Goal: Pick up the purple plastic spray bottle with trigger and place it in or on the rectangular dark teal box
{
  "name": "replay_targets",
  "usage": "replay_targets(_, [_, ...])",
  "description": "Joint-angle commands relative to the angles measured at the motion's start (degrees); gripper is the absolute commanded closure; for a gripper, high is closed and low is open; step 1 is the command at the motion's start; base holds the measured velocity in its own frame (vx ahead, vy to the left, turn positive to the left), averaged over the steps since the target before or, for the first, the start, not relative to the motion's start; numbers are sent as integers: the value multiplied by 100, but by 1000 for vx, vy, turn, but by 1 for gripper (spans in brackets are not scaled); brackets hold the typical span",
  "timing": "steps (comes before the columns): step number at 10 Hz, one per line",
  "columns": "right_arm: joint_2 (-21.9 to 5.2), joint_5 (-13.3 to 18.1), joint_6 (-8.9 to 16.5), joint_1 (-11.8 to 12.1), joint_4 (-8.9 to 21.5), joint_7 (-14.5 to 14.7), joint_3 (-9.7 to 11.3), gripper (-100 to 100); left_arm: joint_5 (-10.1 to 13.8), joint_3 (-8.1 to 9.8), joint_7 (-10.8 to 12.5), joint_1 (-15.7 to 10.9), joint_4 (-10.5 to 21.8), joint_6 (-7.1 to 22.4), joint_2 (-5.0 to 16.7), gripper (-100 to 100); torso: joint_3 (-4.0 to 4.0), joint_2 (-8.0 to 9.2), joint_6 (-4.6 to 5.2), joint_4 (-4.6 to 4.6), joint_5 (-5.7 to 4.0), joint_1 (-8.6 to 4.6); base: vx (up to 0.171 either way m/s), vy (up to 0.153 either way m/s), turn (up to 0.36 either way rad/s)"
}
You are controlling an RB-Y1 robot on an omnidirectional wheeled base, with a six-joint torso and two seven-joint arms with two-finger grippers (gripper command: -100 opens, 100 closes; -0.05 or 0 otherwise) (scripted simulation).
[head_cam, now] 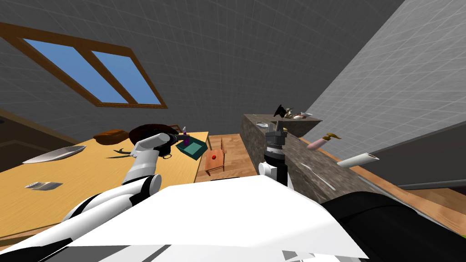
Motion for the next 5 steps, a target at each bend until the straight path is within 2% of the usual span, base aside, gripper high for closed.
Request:
replay_targets(1, [0,0,0,0,0,0,0,0,0,0,0,0,0,0,0,-100,0,0,0,0,0,0,0,0,0])
replay_targets(2, [0,0,0,0,0,0,0,0,0,0,0,0,0,0,0,0,0,1,0,0,0,0,0,0,0])
replay_targets(3, [0,0,0,0,0,0,0,0,16,8,92,-31,-107,161,94,-100,1,1,0,0,0,0,-2,-6,-9])
replay_targets(5, [0,0,0,0,0,0,0,0,41,19,230,-78,-267,402,235,-100,2,3,0,1,-2,-4,-2,-11,-11])
